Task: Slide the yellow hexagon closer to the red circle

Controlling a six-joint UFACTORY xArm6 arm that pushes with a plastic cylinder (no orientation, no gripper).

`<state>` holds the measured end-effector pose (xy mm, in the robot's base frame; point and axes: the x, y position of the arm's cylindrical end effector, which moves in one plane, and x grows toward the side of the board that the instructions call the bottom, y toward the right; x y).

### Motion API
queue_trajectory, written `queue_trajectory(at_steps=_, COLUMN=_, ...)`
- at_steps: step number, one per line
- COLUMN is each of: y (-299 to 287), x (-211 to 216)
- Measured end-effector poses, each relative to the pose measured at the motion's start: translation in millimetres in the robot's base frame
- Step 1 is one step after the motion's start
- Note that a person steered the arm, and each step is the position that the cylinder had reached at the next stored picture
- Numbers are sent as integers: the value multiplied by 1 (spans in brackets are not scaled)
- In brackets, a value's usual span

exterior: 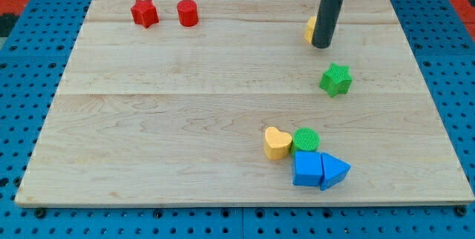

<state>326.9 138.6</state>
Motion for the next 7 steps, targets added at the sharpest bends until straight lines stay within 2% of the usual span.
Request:
queue_trajectory(at_steps=1, y=-33, x=-22)
queue_trajectory(at_steps=3, y=33, x=-23)
queue_trajectory(at_steps=4, y=48, x=-32)
queue_trajectory(at_steps=5, y=29, x=-59)
queue_trajectory(at_steps=7, y=-68, x=-65)
